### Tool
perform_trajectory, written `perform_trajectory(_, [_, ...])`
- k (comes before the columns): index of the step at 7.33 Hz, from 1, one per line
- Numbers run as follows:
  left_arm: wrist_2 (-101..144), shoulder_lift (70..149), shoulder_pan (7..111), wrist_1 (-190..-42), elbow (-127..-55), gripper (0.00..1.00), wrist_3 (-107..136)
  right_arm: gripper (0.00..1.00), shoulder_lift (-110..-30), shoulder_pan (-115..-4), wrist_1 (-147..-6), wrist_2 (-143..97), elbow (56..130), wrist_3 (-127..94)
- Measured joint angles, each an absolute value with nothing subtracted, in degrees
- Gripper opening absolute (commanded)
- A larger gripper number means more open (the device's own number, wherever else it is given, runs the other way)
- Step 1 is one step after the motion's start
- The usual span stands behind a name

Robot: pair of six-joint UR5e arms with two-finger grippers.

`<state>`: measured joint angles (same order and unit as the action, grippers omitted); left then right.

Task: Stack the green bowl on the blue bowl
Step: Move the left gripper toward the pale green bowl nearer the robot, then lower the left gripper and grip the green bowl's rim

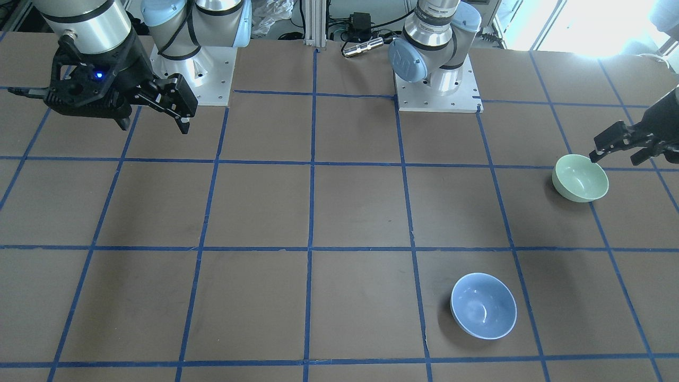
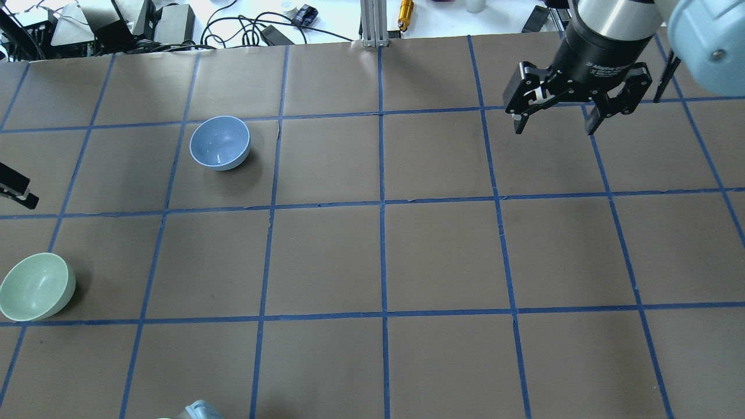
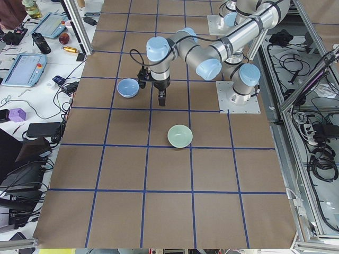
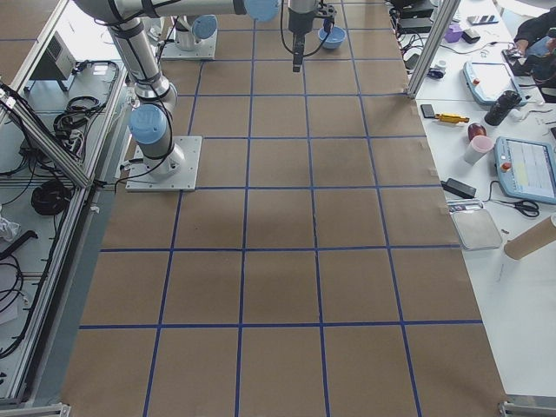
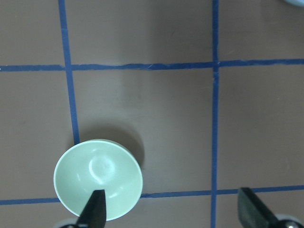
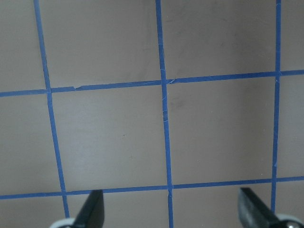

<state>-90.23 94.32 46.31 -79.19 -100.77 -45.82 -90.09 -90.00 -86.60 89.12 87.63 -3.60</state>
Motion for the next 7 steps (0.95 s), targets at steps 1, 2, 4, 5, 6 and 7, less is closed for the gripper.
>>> perform_trajectory(1, [-90.0, 95.3, 42.2, -73.5, -104.6, 0.97, -51.1, 1.00, -90.1, -90.0, -86.6, 89.1, 87.6, -3.6])
perform_trajectory(2, [-89.9, 96.6, 39.2, -67.4, -108.1, 0.96, -55.0, 1.00, -90.1, -90.0, -86.6, 89.1, 87.6, -3.6])
perform_trajectory(4, [-89.2, 100.4, 35.1, -60.1, -111.6, 0.95, -59.0, 1.00, -90.1, -90.0, -86.6, 89.1, 87.6, -3.6])
perform_trajectory(5, [-88.7, 102.4, 33.7, -57.9, -112.1, 0.71, -60.6, 1.00, -90.1, -90.0, -86.6, 89.1, 87.6, -3.6])
perform_trajectory(6, [-88.4, 104.0, 33.0, -56.8, -112.3, 0.69, -62.1, 1.00, -90.1, -90.0, -86.6, 89.1, 87.6, -3.6])
perform_trajectory(7, [-88.5, 105.0, 32.7, -56.4, -112.6, 0.65, -63.1, 1.00, -90.1, -90.0, -86.6, 89.1, 87.6, -3.6])
